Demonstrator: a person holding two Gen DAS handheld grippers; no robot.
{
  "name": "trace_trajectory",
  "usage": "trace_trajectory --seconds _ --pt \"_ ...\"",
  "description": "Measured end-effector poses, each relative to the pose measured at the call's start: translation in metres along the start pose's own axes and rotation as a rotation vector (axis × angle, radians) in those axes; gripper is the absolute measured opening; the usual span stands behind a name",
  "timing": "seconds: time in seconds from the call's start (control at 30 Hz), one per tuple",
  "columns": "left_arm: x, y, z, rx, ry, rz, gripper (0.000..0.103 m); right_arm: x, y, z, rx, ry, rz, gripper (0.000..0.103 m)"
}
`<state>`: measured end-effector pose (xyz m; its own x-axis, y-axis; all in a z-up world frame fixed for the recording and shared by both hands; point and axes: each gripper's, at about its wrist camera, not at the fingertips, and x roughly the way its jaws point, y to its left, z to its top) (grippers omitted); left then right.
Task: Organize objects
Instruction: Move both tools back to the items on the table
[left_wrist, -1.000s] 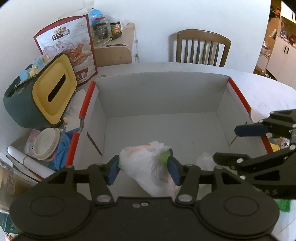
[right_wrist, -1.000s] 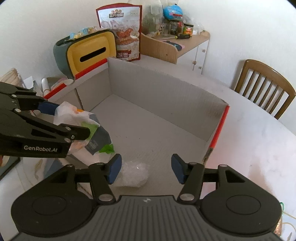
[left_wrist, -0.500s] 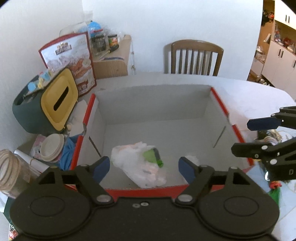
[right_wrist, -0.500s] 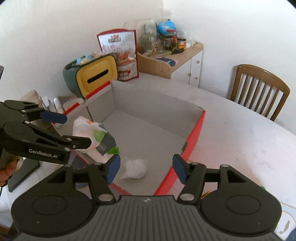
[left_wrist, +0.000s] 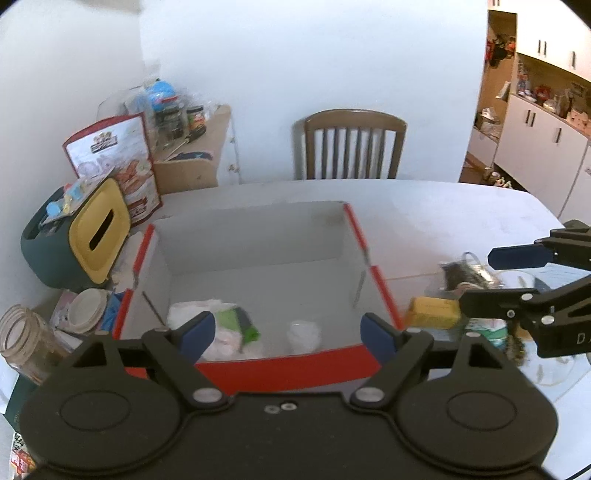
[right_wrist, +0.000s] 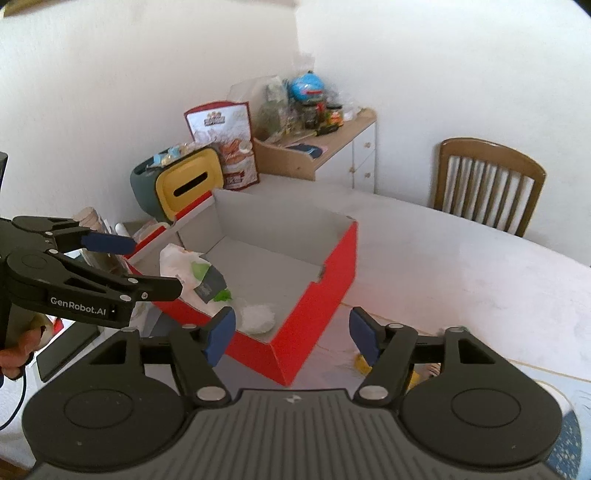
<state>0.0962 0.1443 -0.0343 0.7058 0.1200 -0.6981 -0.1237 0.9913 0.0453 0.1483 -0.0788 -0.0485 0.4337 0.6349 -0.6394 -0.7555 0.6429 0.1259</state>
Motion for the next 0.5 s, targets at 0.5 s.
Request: trace_trajectory --seconds 0.5 --pt "-0.020 -0.075 -0.001 0.044 -0.067 -0.062 0.097 -0.080 -0.061 -0.052 0.075 -0.056 -0.118 0.078"
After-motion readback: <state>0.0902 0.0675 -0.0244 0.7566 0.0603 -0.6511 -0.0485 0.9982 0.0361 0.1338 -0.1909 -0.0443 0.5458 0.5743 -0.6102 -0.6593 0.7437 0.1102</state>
